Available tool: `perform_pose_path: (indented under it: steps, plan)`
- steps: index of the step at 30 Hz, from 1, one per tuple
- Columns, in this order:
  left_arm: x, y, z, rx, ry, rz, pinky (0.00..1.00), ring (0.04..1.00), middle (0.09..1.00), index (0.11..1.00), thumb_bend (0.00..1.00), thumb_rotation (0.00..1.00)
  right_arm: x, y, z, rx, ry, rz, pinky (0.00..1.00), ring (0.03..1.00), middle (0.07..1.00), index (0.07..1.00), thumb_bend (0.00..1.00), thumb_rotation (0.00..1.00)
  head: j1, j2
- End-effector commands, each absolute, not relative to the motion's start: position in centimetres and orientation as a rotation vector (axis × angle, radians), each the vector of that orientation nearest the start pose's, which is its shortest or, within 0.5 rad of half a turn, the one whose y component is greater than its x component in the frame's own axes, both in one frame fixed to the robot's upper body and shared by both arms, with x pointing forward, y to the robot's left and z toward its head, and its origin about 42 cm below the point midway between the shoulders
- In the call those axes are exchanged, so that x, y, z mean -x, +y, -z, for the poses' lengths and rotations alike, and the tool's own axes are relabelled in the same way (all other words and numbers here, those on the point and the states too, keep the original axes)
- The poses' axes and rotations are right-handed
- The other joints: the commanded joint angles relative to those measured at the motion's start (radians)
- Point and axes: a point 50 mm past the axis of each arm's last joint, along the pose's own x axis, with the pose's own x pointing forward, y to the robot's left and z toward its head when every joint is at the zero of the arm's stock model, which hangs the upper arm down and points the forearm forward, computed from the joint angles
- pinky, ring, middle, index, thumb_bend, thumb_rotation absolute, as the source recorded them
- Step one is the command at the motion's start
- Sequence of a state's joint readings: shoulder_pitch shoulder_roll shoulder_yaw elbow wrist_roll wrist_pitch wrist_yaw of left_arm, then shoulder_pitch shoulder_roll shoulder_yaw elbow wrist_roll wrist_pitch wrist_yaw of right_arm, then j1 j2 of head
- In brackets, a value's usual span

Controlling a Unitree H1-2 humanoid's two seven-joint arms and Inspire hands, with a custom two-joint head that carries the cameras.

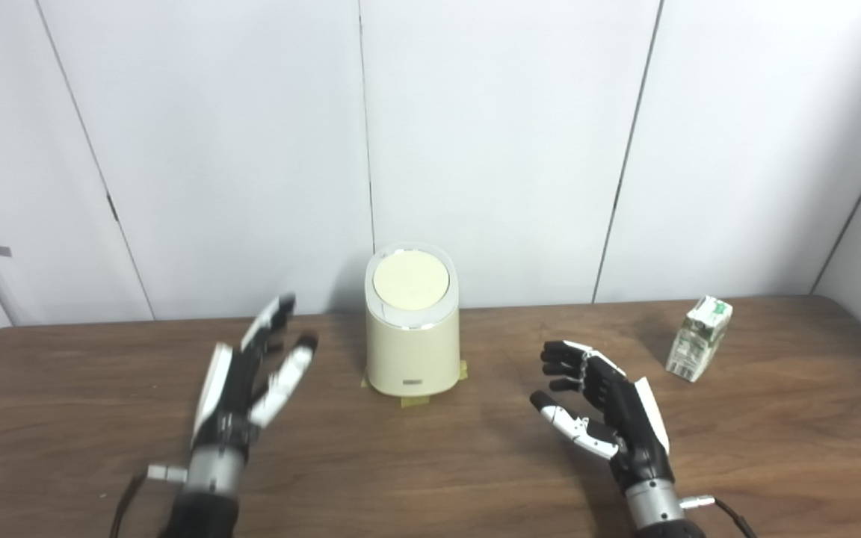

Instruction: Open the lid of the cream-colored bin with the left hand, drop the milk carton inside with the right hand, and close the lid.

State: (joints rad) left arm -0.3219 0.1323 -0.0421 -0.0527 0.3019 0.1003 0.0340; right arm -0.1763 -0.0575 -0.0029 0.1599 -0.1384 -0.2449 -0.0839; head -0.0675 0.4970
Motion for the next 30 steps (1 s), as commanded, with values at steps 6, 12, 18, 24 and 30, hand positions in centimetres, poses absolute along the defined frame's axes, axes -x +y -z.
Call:
perform_pose_path:
  steps: [6,12,18,24,30]
  plan:
    - [-39.9,19.1,-28.4,-0.533,-0.38,-0.012,0.95,1.0,1.0,1.0,0.86,0.83,-33.5,-21.7,-10.9,0.191,-0.241,0.026,0.63,0.691,0.706,0.702,0.29,0.19,0.008,0.004]
    - [-41.0,17.0,-31.5,-0.644,-0.368,-0.099,1.0,1.0,1.0,1.0,0.94,0.72,-33.5,-21.6,-10.9,0.214,-0.246,0.024,0.61,0.679,0.694,0.691,0.3,0.21,0.008,0.005]
    - [-42.5,15.0,-32.4,-0.803,-0.384,-0.179,1.0,1.0,1.0,1.0,0.93,0.59,-33.4,-21.6,-10.9,0.206,-0.241,0.016,0.62,0.689,0.703,0.699,0.29,0.2,0.005,0.011]
    - [-44.6,13.9,-31.9,-0.939,-0.379,-0.219,1.0,1.0,1.0,1.0,0.89,0.48,-33.4,-21.5,-10.9,0.199,-0.224,0.017,0.61,0.683,0.697,0.696,0.31,0.23,0.002,0.015]
    - [-46.6,13.2,-31.6,-0.954,-0.33,-0.218,1.0,1.0,1.0,1.0,0.81,0.46,-33.2,-21.4,-10.9,0.179,-0.21,0.011,0.62,0.689,0.705,0.7,0.31,0.23,-0.003,0.019]
